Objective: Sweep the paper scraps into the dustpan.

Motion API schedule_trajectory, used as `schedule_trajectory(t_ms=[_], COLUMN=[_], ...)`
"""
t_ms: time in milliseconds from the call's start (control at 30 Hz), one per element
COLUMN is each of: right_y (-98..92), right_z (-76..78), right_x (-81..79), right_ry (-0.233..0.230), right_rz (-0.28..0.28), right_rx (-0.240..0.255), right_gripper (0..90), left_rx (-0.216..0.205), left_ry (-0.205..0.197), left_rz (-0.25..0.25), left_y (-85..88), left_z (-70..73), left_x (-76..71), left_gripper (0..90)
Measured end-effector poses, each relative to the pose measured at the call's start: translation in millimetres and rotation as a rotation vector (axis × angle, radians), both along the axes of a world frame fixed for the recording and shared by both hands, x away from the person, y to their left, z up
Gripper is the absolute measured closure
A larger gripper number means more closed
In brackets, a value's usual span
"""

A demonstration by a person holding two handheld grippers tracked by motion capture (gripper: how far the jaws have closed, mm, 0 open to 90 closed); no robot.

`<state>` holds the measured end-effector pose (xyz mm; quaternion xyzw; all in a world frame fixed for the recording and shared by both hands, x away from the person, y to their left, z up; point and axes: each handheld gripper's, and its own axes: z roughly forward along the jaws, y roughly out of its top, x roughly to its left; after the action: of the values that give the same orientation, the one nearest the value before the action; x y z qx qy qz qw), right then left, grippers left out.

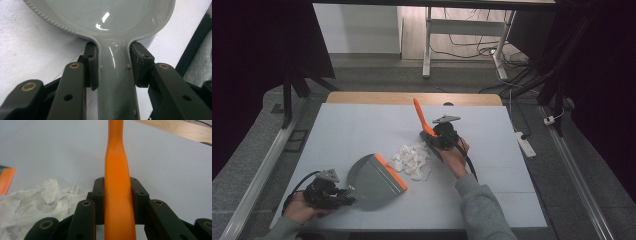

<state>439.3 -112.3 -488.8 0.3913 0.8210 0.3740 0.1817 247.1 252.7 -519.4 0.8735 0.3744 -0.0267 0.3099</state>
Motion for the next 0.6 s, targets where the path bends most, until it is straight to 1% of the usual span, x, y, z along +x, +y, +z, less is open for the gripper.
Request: schedule_trajectory(t_ms=[133,300,400,533,567,600], right_y=[5.7,10.8,14.8,23.8,25.6,28.7], right_z=[-0.3,-0.1,-0.2,-0.4,-0.2,-0.2], right_x=[-3.8,-8.3,-11.6,-19.1,-20.7,-23.3], right_ry=[-0.002,0.004,0.017,0.026,0.032,0.043], right_rz=[0.013,0.032,0.047,0.08,0.088,0.103], right_rx=[-0.012,-0.013,0.006,0.014,0.021,0.038], right_gripper=[70.3,70.3,70.3,70.3,70.3,70.3], left_rx=[0.0,0.0,0.001,0.0,0.001,0.0], left_ry=[-0.002,0.001,0.002,0.002,0.001,0.001], left_rz=[-0.003,-0.01,-0.012,-0.016,-0.017,-0.016], left_y=[-2.2,-5.3,-6.6,-8.4,-9.0,-9.3], left_z=[-0.2,-0.2,-0.2,-0.4,-0.4,-0.4], left_x=[0.9,1.9,2.5,2.9,2.9,3.1], left_gripper=[62.2,62.2,62.2,62.2,62.2,62.2])
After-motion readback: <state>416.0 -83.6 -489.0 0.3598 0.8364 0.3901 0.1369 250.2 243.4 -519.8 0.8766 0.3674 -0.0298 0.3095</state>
